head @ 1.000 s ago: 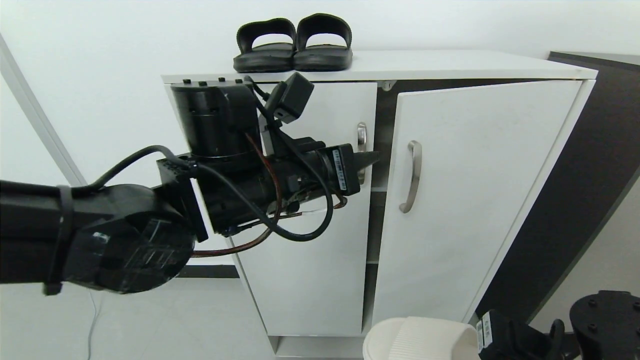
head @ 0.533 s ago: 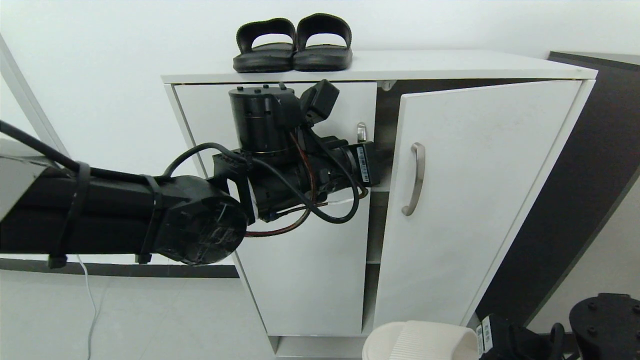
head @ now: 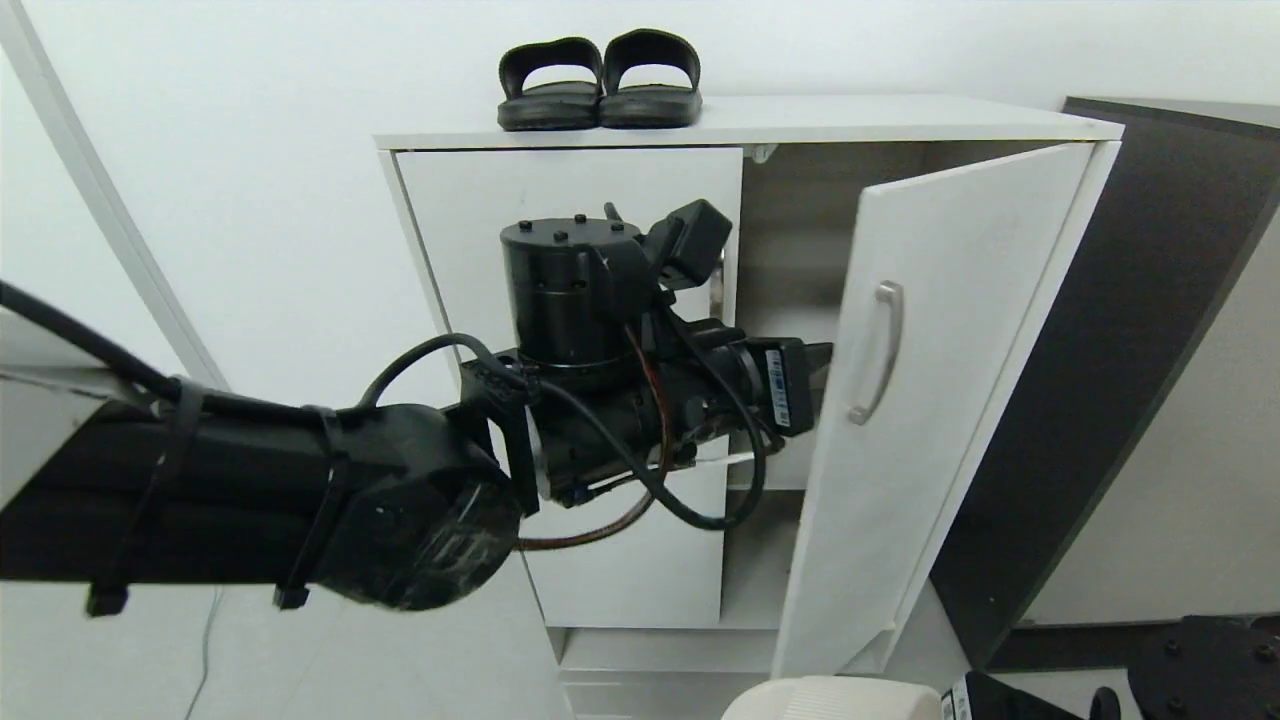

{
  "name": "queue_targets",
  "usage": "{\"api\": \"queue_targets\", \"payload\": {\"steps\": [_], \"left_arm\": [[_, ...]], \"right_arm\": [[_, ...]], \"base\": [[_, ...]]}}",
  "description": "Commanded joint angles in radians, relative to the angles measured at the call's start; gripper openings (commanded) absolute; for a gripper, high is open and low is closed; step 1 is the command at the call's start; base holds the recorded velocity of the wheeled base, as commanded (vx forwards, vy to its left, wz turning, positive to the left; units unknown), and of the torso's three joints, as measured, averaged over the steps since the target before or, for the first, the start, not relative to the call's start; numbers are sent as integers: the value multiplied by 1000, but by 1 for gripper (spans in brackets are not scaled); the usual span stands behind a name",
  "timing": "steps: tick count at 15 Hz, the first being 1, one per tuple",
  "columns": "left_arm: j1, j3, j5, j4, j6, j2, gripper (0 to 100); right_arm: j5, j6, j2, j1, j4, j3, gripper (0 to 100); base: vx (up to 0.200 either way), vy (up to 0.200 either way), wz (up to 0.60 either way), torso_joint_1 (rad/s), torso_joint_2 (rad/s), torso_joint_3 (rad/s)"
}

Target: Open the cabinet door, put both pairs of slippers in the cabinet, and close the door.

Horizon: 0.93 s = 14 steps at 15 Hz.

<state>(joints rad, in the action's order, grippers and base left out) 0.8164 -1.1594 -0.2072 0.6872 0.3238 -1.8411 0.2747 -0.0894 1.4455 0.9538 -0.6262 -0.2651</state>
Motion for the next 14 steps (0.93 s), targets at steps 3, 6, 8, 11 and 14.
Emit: {"api": "queue_targets", "payload": {"steps": [3, 6, 8, 11, 14], "left_arm": [[113, 40, -3, 66, -3, 51, 0], [63, 55, -3, 104, -3, 33, 0], [-3, 99, -1, 130, -2, 42, 0], [-86, 205, 0, 117, -2, 164, 0], [-171, 369, 0, 23, -3, 391, 0]], "right_arm": [[0, -3, -7, 34, -3, 10, 0], [0, -1, -2, 34, -4, 10, 0], [3, 3, 13, 26, -4, 9, 0], [3, 10, 39, -29, -21, -11, 0], [-28, 97, 113, -116, -67, -89, 0]], "base": [[-67, 0, 0, 2, -1, 1], [0, 0, 0, 0, 0, 0], [0, 0, 0, 0, 0, 0], [0, 0, 0, 0, 0, 0], [0, 0, 0, 0, 0, 0]]}}
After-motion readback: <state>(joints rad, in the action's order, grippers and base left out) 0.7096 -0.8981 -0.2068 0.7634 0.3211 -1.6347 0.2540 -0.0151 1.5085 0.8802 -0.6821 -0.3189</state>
